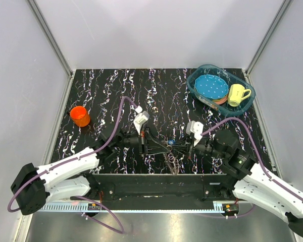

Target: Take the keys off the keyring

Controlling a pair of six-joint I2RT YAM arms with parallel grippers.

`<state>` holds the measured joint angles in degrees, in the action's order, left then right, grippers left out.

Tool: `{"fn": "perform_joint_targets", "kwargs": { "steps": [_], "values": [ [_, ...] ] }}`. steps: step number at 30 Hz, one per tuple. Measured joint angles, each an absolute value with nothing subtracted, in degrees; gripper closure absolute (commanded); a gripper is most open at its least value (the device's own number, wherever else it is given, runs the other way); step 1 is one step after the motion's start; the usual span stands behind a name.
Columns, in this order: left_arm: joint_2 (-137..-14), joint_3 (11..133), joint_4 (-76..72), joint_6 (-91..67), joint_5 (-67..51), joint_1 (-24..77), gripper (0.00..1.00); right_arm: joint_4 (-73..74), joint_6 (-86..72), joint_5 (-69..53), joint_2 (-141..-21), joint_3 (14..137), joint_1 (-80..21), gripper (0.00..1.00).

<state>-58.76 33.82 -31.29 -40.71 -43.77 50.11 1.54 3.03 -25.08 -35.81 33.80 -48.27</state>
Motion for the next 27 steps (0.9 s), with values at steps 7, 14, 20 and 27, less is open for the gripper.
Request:
{"fn": "perform_joint_targets", "kwargs": {
  "steps": [7, 14, 20, 27],
  "values": [
    [-61.2, 33.7, -33.9, -41.2, -45.5, 49.8, 1.00, 6.0, 9.0, -25.0, -40.1, 37.1, -48.3, 0.93],
    [-62.8, 33.0, -37.8, -43.3, -46.8, 49.8, 1.00, 8.8, 11.8, -24.2, -41.6, 40.1, -48.3, 0.76],
    [-63.4, 32.9, -43.7, -46.5, -49.7, 50.3, 1.00, 9.7, 13.9, -23.0, -42.7, 44.4, -48.2, 0.69],
    [-65.8, 32.9, -49.9, -50.7, -51.5, 50.4, 1.00, 10.1, 12.3, -23.2, -46.5, 48.7, -48.2, 0.67]
  ]
}}
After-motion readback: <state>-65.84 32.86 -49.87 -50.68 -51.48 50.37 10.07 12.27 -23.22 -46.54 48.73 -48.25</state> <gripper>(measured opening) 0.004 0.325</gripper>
